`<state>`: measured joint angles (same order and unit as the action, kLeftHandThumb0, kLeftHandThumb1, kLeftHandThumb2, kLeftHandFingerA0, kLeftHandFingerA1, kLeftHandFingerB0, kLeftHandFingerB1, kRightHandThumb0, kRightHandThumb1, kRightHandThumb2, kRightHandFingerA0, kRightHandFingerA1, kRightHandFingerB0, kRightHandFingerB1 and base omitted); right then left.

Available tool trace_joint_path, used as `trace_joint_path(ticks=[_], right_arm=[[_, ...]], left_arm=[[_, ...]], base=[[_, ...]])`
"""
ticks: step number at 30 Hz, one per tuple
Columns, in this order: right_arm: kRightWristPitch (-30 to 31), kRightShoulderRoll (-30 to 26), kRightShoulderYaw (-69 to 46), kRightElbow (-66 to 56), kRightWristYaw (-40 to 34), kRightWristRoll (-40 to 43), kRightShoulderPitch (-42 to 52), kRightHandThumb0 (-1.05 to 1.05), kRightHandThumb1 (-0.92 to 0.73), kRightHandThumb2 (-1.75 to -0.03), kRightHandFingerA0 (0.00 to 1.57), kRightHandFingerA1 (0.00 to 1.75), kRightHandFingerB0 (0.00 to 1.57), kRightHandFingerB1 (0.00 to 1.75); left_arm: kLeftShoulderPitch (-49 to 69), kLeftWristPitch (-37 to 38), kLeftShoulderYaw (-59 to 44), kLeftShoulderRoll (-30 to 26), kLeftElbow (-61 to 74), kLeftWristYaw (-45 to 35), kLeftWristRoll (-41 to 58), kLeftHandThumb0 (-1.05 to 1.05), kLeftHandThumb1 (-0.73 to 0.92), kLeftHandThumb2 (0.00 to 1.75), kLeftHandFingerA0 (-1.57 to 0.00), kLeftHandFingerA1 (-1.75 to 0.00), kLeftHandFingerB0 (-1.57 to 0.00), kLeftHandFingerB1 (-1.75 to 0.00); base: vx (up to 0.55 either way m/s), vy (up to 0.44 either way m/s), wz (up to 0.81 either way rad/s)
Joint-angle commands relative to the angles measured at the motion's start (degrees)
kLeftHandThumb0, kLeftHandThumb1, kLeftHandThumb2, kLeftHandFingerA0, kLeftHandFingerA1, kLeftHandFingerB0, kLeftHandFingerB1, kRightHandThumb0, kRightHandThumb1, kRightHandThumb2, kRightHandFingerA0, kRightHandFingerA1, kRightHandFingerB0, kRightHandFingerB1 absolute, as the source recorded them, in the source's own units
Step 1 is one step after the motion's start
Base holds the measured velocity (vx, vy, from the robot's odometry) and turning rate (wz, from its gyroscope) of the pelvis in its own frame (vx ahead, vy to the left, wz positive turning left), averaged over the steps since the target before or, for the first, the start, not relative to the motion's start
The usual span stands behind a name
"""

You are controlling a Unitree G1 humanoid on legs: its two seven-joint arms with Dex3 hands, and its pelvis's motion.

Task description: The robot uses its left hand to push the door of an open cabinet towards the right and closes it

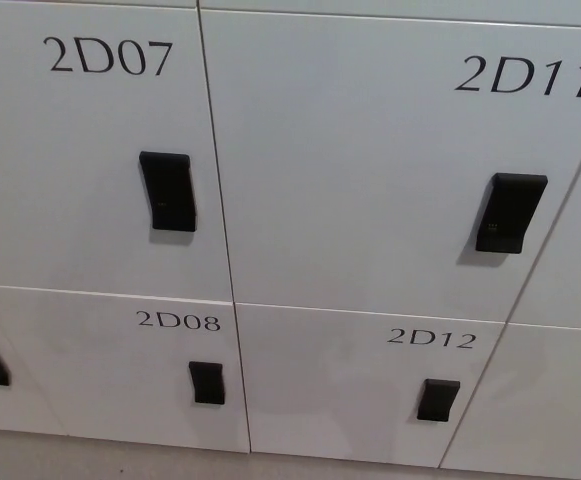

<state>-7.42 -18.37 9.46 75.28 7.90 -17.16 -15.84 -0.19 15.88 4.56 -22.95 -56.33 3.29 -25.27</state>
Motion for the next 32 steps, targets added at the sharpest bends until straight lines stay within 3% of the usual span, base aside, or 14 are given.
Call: trace_joint_path(ticks=[1,23,32], right_arm=[[0.8,-1.2,0.2,0.4,0.6,-0.4,-0.1,-0.36,-0.81,-0.64,0.50,0.38,0.38,0.34],[0.6,-1.1,-0.3,0.6,2.0,-0.6,0.4,-0.35,-0.74,-0.62,0.57,0.40,0.47,0.37],[0.7,-1.2,-0.3,0.5,1.6,-0.7,0.4,-0.35,-0.78,-0.63,0.58,0.41,0.46,0.37]], left_arm=[[-4.1,2.2,-7.9,-0.4,-12.4,-2.1,9.8,-0.57,0.84,0.64,-0.40,-0.34,-0.30,-0.30],[-5.7,4.4,-7.0,-0.5,-16.4,-3.2,9.7,-0.51,0.83,0.65,-0.43,-0.35,-0.34,-0.33],[-6.1,4.7,-6.6,-0.7,-16.3,-4.0,10.3,-0.54,0.82,0.65,-0.44,-0.37,-0.34,-0.33]], base=[[0.00,0.000,0.00],[0.00,0.000,0.00],[0.00,0.000,0.00]])
